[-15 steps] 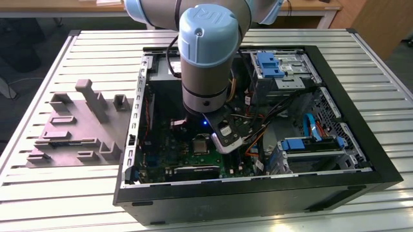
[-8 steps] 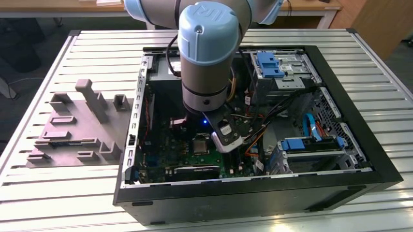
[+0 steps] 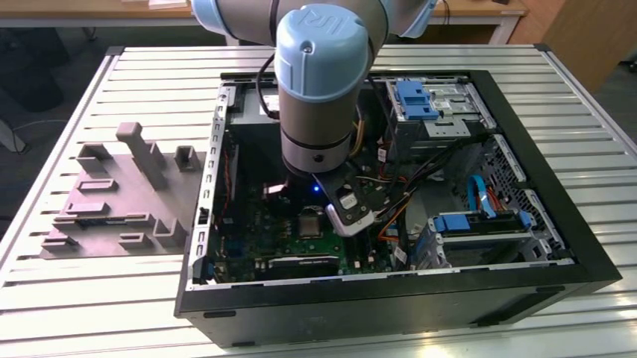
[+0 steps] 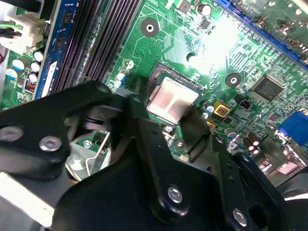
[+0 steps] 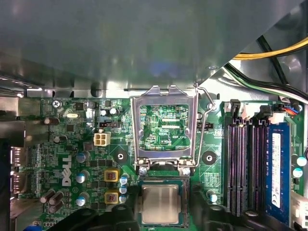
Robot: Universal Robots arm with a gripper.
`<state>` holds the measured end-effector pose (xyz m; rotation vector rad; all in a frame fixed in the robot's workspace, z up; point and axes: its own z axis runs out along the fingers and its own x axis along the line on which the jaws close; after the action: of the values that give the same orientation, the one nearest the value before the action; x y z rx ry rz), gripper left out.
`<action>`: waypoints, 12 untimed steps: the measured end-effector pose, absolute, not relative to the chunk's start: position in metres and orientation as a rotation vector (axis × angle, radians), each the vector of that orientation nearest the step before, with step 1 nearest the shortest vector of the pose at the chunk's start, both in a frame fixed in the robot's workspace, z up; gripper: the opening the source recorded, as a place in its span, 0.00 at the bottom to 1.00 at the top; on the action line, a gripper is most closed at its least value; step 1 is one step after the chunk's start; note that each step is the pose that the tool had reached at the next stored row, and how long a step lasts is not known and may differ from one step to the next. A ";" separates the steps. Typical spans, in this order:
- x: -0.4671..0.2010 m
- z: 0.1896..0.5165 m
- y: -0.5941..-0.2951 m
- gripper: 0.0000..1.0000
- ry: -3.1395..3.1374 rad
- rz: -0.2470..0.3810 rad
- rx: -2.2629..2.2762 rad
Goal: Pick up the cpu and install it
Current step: 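Place the cpu into insertion slot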
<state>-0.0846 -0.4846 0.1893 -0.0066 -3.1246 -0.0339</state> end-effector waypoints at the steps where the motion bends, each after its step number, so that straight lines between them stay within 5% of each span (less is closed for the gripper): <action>1: -0.085 0.189 -0.485 0.53 -3.124 -0.033 -0.007; 4: -0.084 0.189 -0.485 0.44 -3.125 -0.034 -0.006; 12: -0.084 0.193 -0.485 0.44 -3.125 -0.035 -0.006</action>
<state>-0.0842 -0.4846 0.1926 -0.0062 -3.1251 -0.0352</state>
